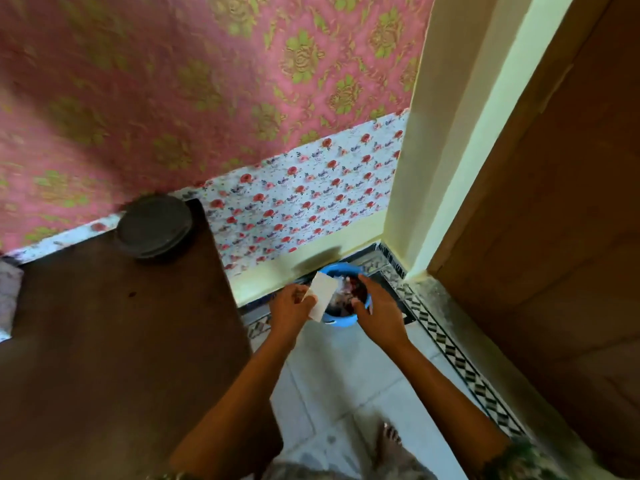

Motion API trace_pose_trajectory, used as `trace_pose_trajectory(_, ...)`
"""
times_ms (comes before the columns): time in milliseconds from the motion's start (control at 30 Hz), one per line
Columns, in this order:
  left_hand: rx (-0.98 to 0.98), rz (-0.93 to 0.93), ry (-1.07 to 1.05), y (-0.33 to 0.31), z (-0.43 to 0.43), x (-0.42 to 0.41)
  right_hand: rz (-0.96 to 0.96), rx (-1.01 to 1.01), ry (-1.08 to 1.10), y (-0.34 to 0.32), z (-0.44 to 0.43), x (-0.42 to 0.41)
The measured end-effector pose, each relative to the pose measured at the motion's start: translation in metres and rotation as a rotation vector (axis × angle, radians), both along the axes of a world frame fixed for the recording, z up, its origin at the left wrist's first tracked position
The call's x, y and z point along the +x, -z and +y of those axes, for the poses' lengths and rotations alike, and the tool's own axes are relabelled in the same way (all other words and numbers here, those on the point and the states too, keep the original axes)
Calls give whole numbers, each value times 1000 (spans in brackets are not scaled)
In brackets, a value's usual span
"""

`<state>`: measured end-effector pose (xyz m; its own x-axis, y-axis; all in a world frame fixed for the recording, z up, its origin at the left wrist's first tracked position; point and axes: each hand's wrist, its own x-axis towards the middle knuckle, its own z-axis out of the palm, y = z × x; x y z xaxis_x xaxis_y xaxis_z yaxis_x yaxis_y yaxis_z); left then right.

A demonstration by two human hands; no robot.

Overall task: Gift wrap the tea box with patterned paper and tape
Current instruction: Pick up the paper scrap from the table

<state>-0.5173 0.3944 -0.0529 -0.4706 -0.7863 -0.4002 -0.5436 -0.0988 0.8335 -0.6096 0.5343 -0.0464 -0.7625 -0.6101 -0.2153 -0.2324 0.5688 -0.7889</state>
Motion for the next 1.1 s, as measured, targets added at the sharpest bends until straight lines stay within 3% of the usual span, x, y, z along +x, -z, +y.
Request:
trace_pose_trajectory(200,51,-9,-96,11,12,-52,-88,25,-75,70,23,-72)
trace_pose_trajectory(367,102,-50,-146,44,5,-77,-130,97,-84,60,10,-102)
trace_pose_trajectory(567,173,-159,-170,103,-22,-126,-169,177,-75,108,-22,-152)
trace_pose_trajectory(833,135,-355,-17,255,-79,-206,-245,273,-115,236,-84,-218)
trace_pose_trajectory(1100,55,-628,229,440,-106,-239,-317,340,-209,418,-113,-245)
